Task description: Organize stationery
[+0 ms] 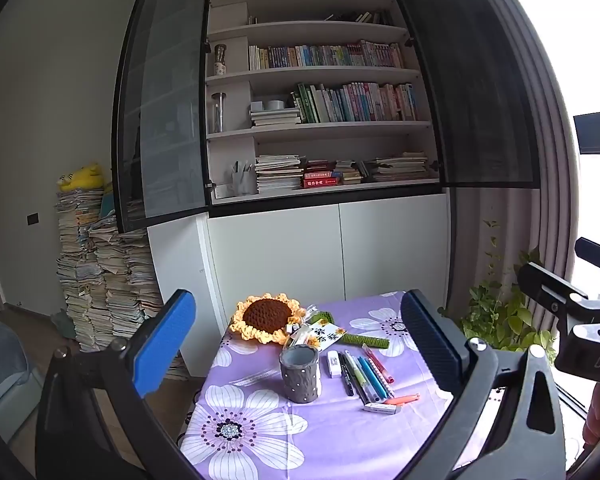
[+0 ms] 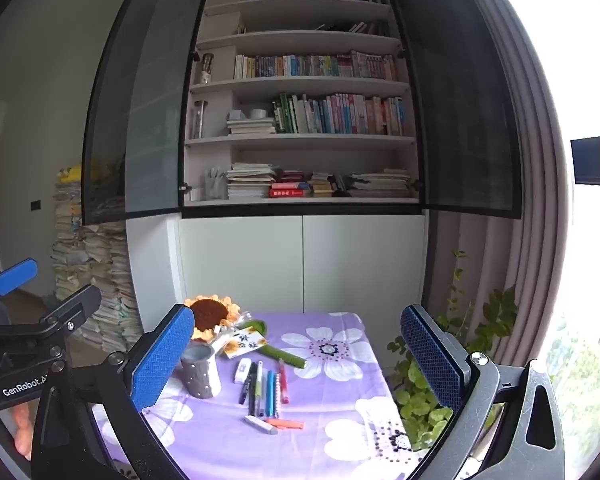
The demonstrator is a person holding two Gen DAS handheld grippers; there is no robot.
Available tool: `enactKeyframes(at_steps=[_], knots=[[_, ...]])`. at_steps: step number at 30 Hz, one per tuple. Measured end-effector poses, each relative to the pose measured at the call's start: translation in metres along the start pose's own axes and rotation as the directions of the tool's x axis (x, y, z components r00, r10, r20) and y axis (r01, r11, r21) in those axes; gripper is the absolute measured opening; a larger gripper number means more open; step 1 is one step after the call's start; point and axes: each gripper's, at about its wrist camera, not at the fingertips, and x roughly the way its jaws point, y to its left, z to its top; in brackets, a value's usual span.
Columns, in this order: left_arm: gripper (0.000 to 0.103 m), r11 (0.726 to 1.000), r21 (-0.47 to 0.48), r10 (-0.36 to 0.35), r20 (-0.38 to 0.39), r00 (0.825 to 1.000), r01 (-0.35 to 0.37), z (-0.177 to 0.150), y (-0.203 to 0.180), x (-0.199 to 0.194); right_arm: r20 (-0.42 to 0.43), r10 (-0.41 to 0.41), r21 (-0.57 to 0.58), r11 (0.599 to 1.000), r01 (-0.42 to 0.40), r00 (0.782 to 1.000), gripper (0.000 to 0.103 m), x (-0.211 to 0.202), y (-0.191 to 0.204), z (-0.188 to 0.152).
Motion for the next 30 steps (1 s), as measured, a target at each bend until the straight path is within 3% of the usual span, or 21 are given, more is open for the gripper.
enactKeyframes(at_steps=[30], knots=[[0.102, 1.0, -0.009, 0.003, -0.042, 0.999, -0.003, -0.002, 0.007, 0.014, -0.038, 0.006, 0.001, 1.0, -0.006, 0.999, 0.103, 0.014, -0.003, -0.001]])
